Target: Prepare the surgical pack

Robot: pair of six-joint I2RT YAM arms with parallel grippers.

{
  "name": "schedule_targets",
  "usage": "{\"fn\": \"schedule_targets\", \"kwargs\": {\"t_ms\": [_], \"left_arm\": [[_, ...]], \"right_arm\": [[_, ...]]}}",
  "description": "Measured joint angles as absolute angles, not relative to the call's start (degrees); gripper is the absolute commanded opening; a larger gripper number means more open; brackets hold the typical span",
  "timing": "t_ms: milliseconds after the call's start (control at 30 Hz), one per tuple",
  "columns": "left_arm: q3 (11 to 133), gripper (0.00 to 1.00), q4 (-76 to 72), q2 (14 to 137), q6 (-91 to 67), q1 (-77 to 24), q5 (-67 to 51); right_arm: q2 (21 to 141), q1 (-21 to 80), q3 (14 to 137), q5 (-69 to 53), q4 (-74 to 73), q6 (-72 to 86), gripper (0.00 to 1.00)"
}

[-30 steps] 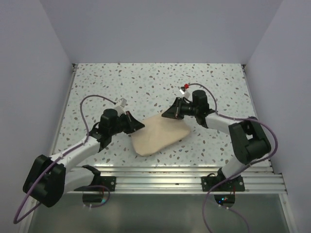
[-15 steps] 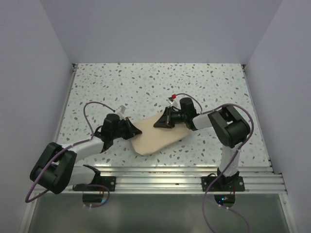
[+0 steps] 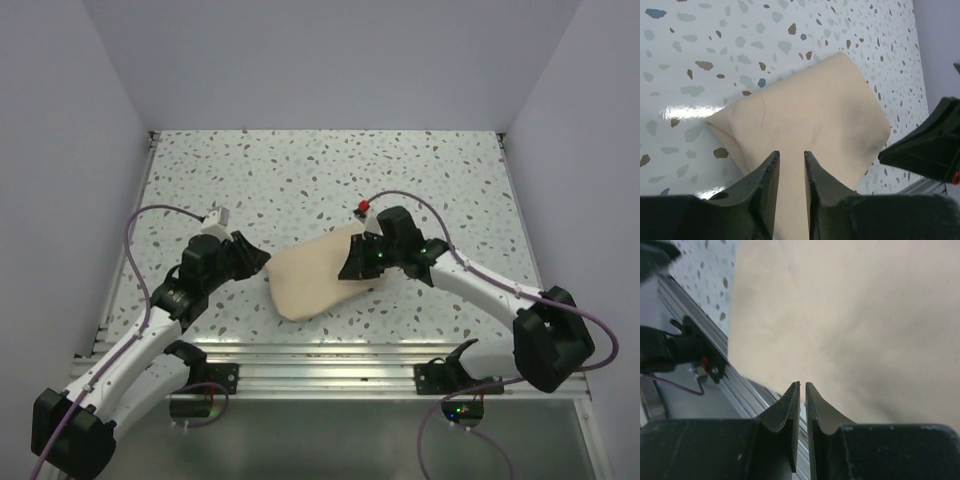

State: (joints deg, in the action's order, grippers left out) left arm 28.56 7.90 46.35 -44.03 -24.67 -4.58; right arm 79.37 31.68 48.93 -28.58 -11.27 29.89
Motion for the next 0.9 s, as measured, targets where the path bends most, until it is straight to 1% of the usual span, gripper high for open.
{"fn": "schedule_targets", "kwargs": {"t_ms": [100,167,300,400,533,700,900], "left_arm": [[28.56,0.45,11.62,43.99,-43.81,-24.73,-3.55],[28.53,0.48,12.64,43.31,-43.9,-24.77,-3.51],[28.47,0.6,13.02,43.0,-43.9,-24.77,-3.62],[28.38,0.61,13.06,43.0,-43.92,-24.77,-3.81],[28.38,0.61,13.45,42.5,-43.9,-24.77,-4.01],[28.4,0.62,15.07,39.77,-43.9,-24.77,-3.22],[28.84,0.63,17.41,38.44,-43.77,-24.77,-1.83]], "right_arm": [[72.97,38.22,42.61,-23.14,-16.45,29.15,0.11],[70.24,40.88,37.56,-20.1,-18.26,29.52,0.11],[69.87,41.65,29.02,-14.06,-15.53,30.48,0.08],[72.88,41.63,27.81,-11.22,-9.96,31.05,0.07],[80.42,42.41,30.68,-9.26,0.12,32.01,0.07],[87.9,44.77,34.24,-6.61,8.8,34.87,0.08],[97.17,45.47,42.35,-2.55,13.15,38.87,0.08]]}}
